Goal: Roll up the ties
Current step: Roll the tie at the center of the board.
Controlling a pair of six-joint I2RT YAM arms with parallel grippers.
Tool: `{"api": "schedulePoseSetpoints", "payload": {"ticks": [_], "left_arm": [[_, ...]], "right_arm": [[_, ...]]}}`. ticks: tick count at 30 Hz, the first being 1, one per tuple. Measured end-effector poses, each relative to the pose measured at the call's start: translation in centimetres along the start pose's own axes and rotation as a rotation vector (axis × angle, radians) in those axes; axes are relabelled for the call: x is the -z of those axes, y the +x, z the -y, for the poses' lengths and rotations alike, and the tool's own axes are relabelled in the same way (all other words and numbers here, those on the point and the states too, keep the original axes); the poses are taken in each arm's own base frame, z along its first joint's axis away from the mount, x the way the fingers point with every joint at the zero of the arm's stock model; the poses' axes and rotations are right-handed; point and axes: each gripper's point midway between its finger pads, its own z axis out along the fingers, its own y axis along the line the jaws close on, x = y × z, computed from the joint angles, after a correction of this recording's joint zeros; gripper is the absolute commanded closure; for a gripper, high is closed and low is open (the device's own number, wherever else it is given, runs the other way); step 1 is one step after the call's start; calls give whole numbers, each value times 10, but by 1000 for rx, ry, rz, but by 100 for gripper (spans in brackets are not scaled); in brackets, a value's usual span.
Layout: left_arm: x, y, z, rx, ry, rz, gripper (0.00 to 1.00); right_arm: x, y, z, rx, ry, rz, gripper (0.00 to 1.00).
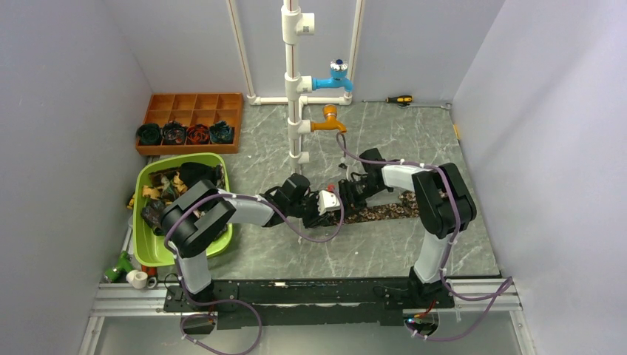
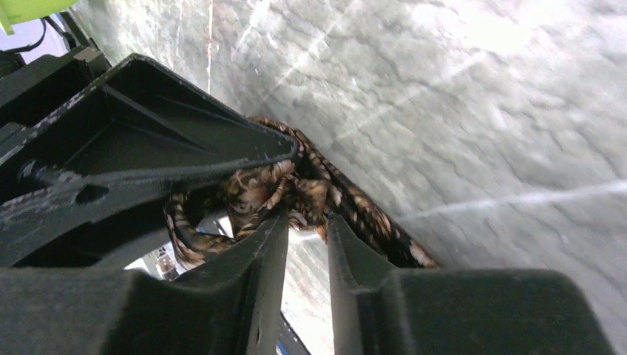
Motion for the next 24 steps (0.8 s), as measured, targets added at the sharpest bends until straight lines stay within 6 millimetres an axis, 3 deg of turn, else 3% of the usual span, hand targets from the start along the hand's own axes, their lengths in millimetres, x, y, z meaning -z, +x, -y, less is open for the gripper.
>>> {"api": "schedulePoseSetpoints", "payload": {"ticks": [8,13,20,22,24], "left_arm": [[1,1,0,-16,5,-16,68],[1,1,-1,-23,9,-24,67],[2,1,-1,-24,10,-28,65],[2,1,-1,-24,11,-28,65],[2,1,-1,-23,11,-29,64]], "right_arm": [[34,-6,8,-6,36,32,55],[51,-10,-1,-16,-7,64,42],[53,-11,-37,-1,-107,67,41],[49,-9,-42,-4,-121,55,45],[43,-8,-44,-5,-128,42,54]]}}
